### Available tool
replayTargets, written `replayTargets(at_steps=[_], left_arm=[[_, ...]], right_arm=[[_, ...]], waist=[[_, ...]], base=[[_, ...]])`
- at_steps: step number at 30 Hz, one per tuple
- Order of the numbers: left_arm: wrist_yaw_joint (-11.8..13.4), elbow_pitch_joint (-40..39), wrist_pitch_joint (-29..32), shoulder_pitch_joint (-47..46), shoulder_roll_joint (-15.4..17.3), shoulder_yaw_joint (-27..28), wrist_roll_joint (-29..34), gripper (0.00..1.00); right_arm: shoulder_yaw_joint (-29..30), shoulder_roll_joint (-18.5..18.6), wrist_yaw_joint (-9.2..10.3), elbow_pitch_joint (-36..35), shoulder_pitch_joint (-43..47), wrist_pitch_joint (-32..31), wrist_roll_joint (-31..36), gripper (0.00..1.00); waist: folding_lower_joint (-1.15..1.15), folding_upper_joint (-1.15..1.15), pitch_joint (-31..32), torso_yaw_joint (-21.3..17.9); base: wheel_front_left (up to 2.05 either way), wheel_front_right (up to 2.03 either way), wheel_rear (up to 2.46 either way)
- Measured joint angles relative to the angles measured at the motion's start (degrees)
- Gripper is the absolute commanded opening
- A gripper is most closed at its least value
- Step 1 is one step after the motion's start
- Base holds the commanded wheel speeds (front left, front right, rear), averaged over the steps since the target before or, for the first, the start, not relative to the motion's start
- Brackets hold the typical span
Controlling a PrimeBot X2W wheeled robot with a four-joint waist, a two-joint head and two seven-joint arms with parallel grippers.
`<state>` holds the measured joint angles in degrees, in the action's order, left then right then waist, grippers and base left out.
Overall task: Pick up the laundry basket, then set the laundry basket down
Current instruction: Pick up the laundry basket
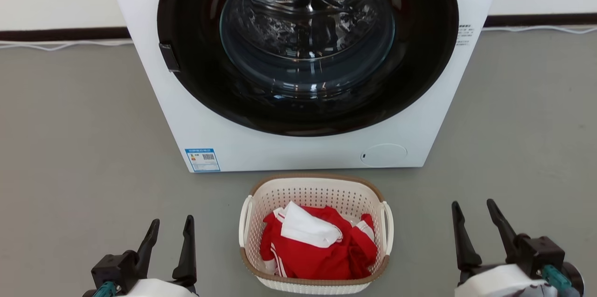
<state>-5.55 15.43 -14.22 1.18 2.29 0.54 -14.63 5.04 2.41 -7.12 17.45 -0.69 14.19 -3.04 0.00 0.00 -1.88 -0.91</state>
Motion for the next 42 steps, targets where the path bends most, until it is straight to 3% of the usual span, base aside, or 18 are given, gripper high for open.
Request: replayTargets(at_steps=[12,23,42], left_arm=[[0.0,-0.2,0.0,-3.5,0.0,-0.8,0.2,1.0],[0.1,1.8,-0.3,-12.1,0.0,-3.2,0.6,1.0],[0.1,15.7,-0.4,-29.2,-0.2,-11.3,0.5,1.0]], right_arm=[[0.1,0.0,0.0,1.8,-4.6,0.0,-0.8,1.0],[0.6,0.2,0.0,6.4,-12.9,0.0,-1.9,1.0],[-1.9,0.6,-0.01,17.4,-26.5,0.0,-2.8,1.0]], waist=[[0.0,0.0,-5.1,-0.2],[0.0,0.0,-13.4,-0.2],[0.0,0.0,-27.7,-0.2]], base=[[0.0,0.0,0.0],[0.0,0.0,0.0],[0.0,0.0,0.0]])
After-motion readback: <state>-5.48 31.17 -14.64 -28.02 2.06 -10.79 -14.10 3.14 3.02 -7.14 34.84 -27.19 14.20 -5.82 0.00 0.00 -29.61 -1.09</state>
